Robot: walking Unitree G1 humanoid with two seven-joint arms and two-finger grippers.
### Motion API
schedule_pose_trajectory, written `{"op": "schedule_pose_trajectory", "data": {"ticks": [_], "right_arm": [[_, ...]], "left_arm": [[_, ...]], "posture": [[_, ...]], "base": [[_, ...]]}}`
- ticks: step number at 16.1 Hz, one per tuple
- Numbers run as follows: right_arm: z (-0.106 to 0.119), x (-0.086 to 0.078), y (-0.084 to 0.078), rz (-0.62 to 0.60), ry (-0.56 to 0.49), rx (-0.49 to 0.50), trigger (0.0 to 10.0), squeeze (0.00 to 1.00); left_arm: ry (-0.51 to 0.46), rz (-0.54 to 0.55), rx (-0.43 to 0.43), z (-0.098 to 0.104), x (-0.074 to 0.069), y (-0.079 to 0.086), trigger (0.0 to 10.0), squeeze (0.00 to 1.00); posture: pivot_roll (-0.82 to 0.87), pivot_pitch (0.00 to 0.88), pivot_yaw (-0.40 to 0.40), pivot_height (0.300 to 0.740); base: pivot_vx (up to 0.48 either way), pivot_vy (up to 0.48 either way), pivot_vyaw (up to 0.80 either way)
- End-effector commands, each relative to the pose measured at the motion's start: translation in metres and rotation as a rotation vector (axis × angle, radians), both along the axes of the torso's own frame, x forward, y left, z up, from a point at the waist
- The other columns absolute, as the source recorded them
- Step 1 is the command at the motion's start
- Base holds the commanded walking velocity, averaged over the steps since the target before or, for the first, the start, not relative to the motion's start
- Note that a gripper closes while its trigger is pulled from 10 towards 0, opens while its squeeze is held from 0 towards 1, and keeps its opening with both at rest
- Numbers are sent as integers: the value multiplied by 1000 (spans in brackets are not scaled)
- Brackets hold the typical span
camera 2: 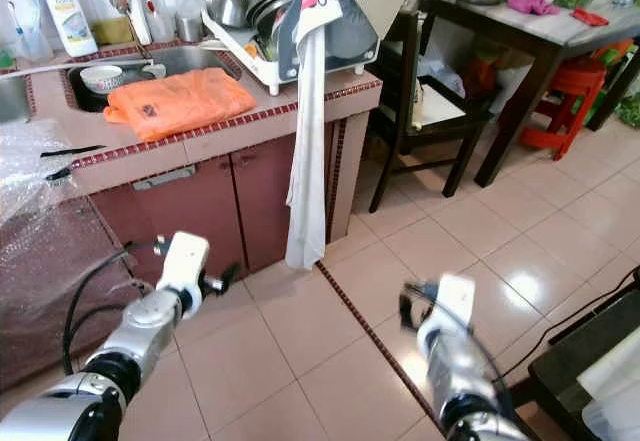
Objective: Kitchen organization
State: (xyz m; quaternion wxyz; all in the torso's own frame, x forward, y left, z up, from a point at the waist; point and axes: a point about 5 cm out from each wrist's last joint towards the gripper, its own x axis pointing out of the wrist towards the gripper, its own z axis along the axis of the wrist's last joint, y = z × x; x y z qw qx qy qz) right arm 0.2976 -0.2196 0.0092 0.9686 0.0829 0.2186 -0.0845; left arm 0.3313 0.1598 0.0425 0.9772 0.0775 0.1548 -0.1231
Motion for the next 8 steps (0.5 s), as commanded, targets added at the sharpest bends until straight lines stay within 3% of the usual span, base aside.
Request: {"op": "schedule_pose_trajectory", "data": {"ticks": [1,4,5,6,8], "right_arm": [[24,13,-8,34,-129,-54,10000,0],[50,3,-9,133,-301,-135,10000,0],[53,-4,-9,143,-317,-156,10000,0],[56,-16,-12,147,-318,-240,10000,0],[61,-31,-14,130,-318,-253,10000,0]], "left_arm": [[-126,15,-18,20,7,12,10000,0],[-262,67,-87,33,-11,33,10000,0],[-266,76,-114,33,-20,36,10000,0],[-244,130,-159,31,-35,43,10000,0],[-269,113,-119,35,-57,51,10000,0]], "posture": [[-4,55,-42,740],[-7,67,-45,740],[0,74,-48,740],[13,85,-54,740],[24,99,-58,740]], "base": [[0,0,0],[0,0,0],[0,0,0],[0,0,0],[0,0,0]]}}
